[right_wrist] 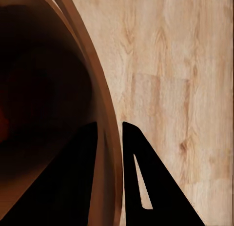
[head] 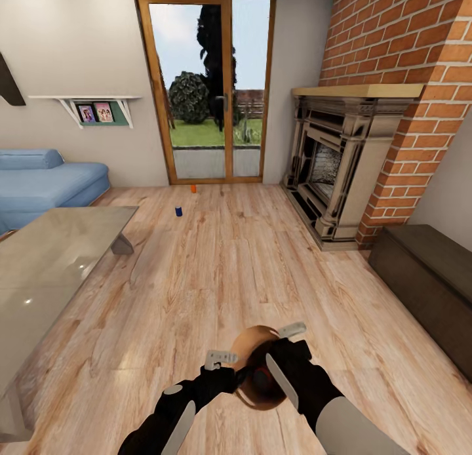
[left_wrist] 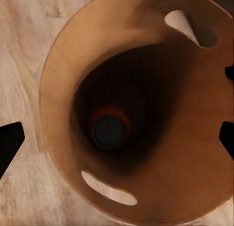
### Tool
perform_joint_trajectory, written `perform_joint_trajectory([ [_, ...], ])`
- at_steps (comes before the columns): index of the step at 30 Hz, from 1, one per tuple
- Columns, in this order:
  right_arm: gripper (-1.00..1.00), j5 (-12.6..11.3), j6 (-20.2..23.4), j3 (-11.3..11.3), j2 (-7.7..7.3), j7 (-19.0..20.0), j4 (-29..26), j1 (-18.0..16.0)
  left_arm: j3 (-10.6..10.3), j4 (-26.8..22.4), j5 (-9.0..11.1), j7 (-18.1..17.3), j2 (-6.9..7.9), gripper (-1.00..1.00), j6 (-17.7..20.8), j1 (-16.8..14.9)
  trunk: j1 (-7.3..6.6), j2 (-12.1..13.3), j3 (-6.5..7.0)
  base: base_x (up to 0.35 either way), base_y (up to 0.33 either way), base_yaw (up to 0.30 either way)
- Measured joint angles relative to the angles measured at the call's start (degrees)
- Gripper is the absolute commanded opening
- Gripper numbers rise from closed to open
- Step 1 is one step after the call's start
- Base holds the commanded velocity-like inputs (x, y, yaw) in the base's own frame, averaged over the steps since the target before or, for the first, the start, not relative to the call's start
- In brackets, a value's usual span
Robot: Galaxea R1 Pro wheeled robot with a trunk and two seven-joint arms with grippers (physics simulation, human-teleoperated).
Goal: Put the three can of soda from the living room inside the tash can in the kitchen.
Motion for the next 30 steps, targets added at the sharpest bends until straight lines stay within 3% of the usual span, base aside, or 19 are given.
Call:
perform_joint_trajectory([
  [14, -1.0, -0.4, -0.2, -0.4, -3.48, -0.6, -0.1, -0.9, 0.1, -0.1, 0.1, -0.2, 0.28, 1.0, 0.0, 0.0, 0.0, 0.0, 0.0, 0.0, 0.0, 0.0],
  [18, -1.0, 0.6, 0.4, -3.5, -4.39, -0.5, -0.3, -1.2, 0.2, -0.1, 0.2, -0.2, 0.4, 1.0, 0.1, 0.0, 0.0, 0.0, 0.0, 0.0, 0.0, 0.0],
  [21, -1.0, -1.1, -0.4, -5.7, -4.82, 0.0, -0.4, -1.3, 0.4, 0.0, 0.2, -0.2, 0.42, 1.0, 0.2, 0.0, 0.0, 0.0, 0.0, 0.0, 0.0, 0.0],
  [25, -1.0, 0.5, 0.5, -7.5, -5.76, 0.5, -0.5, -1.8, 0.5, 0.0, 0.2, -0.2, 0.44, 1.0, 0.4, 0.0, 0.0, 0.0, 0.0, 0.0, 0.0, 0.0],
  [27, -1.0, -1.1, 0.0, -8.1, -6.49, 2.1, -0.6, -2.1, 0.5, 0.1, 0.3, -0.3, 0.44, 1.0, 0.5, 0.0, 0.0, 0.0, 0.0, 0.0, 0.0, 0.0],
  [30, -1.0, 0.0, 0.4, -9.5, -7.31, 4.8, -0.6, -2.6, 0.6, 0.3, 0.3, -0.4, 0.45, 1.0, 0.6, 0.0, 0.0, 0.0, 0.0, 0.0, 0.0, 0.0],
])
